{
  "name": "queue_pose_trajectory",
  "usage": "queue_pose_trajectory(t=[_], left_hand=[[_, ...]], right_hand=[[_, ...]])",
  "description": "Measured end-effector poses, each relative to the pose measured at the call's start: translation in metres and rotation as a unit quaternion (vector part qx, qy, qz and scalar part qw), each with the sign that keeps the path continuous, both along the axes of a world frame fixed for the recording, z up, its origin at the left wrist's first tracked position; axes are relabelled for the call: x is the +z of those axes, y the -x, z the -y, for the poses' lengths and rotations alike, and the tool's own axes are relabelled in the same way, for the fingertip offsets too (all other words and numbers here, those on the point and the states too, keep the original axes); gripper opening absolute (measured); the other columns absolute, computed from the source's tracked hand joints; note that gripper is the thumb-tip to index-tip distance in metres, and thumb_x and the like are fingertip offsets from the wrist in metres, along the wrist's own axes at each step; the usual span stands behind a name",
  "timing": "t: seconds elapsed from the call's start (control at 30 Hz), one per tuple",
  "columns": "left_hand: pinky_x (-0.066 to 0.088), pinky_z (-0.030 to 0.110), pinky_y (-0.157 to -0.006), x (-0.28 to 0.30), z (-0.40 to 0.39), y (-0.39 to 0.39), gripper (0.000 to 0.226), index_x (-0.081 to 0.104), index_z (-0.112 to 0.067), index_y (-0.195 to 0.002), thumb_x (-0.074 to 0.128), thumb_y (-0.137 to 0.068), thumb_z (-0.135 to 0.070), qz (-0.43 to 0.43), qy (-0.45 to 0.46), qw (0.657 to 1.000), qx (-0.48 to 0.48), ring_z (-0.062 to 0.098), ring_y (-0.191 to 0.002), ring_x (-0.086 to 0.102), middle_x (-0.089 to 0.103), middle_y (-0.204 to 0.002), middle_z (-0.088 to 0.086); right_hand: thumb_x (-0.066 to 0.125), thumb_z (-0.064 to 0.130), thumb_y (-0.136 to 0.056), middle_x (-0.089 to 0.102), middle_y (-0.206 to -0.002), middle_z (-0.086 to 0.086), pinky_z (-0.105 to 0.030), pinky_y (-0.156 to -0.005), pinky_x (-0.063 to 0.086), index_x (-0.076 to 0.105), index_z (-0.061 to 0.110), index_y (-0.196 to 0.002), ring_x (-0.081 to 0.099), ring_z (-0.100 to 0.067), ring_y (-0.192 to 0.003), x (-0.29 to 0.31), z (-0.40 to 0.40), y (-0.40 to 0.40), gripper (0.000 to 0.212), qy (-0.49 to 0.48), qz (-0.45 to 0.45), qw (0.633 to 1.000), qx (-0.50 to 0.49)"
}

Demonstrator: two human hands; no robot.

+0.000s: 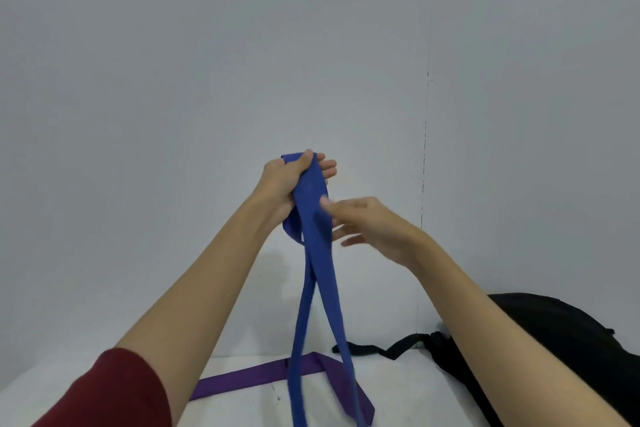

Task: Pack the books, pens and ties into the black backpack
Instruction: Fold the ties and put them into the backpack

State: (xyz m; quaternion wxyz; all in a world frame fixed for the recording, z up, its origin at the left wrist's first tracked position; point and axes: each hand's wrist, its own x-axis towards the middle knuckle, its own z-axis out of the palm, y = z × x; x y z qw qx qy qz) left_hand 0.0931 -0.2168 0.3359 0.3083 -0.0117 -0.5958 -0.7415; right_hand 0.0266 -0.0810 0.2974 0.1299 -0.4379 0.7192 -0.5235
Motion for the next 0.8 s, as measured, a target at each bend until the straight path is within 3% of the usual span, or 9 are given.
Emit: queue_pose_trajectory(t=[0.1,0.27,0.4,0.47,0.53,0.63,0.8], left_hand=[[0.057,0.022,-0.068,0.001,0.01,0.005,0.02,0.061,-0.002,-0.099,0.048,-0.098,-0.017,0.018,0.01,1.0,0.008,0.014,-0.078,0.071,0.069,-0.098,0.01],[0.055,0.032,-0.073,-0.004,0.022,0.001,0.028,0.051,-0.006,-0.123,0.041,-0.101,-0.021,0.047,-0.003,0.998,-0.044,0.02,-0.092,0.067,0.064,-0.119,0.011],[0.048,0.044,-0.096,-0.012,0.029,-0.004,0.057,0.056,-0.003,-0.119,0.037,-0.096,-0.051,0.077,0.012,0.993,-0.085,0.03,-0.108,0.063,0.064,-0.119,0.015],[0.046,0.045,-0.099,-0.022,0.028,-0.007,0.068,0.06,-0.002,-0.119,0.036,-0.092,-0.06,0.092,0.032,0.987,-0.124,0.031,-0.108,0.063,0.066,-0.116,0.015],[0.049,0.043,-0.096,-0.032,0.023,-0.009,0.057,0.061,-0.006,-0.118,0.041,-0.093,-0.054,0.091,0.054,0.985,-0.14,0.029,-0.105,0.064,0.067,-0.114,0.013],[0.053,0.037,-0.09,-0.038,0.019,-0.009,0.033,0.062,-0.009,-0.114,0.05,-0.096,-0.034,0.087,0.103,0.986,-0.101,0.025,-0.102,0.067,0.07,-0.11,0.009],[0.057,0.027,-0.081,-0.038,0.02,-0.008,0.024,0.061,-0.002,-0.116,0.048,-0.096,-0.007,0.069,0.096,0.99,-0.074,0.022,-0.097,0.067,0.069,-0.109,0.01]], right_hand=[[0.063,0.028,-0.09,0.07,-0.094,0.0,-0.033,-0.082,0.05,0.065,0.012,-0.089,0.065,-0.016,-0.084,-0.01,0.013,-0.001,0.016,0.067,0.035,0.997,0.012],[0.063,0.016,-0.09,0.068,-0.088,-0.009,-0.034,-0.076,0.055,0.055,0.008,-0.083,0.065,-0.023,-0.076,0.001,0.025,-0.007,0.014,0.101,0.088,0.991,0.016],[0.057,0.007,-0.093,0.066,-0.087,-0.012,-0.031,-0.062,0.055,0.051,0.009,-0.08,0.065,-0.023,-0.072,0.012,0.035,-0.015,0.015,0.18,0.091,0.979,-0.04],[0.057,0.005,-0.093,0.065,-0.089,-0.015,-0.03,-0.056,0.053,0.05,0.009,-0.083,0.064,-0.025,-0.074,0.023,0.041,-0.015,0.012,0.214,0.09,0.97,-0.077],[0.056,0.004,-0.092,0.066,-0.09,-0.017,-0.034,-0.056,0.054,0.051,0.011,-0.086,0.065,-0.031,-0.078,0.034,0.047,-0.013,0.01,0.221,0.09,0.965,-0.105],[0.056,-0.001,-0.087,0.067,-0.103,-0.021,-0.053,-0.074,0.057,0.055,0.019,-0.087,0.066,-0.04,-0.095,0.046,0.054,-0.009,0.019,0.228,0.095,0.96,-0.128],[0.053,-0.011,-0.084,0.059,-0.123,0.0,-0.038,-0.086,0.054,0.054,0.018,-0.13,0.061,-0.025,-0.106,0.053,0.053,-0.007,0.054,0.258,0.076,0.956,-0.118]])
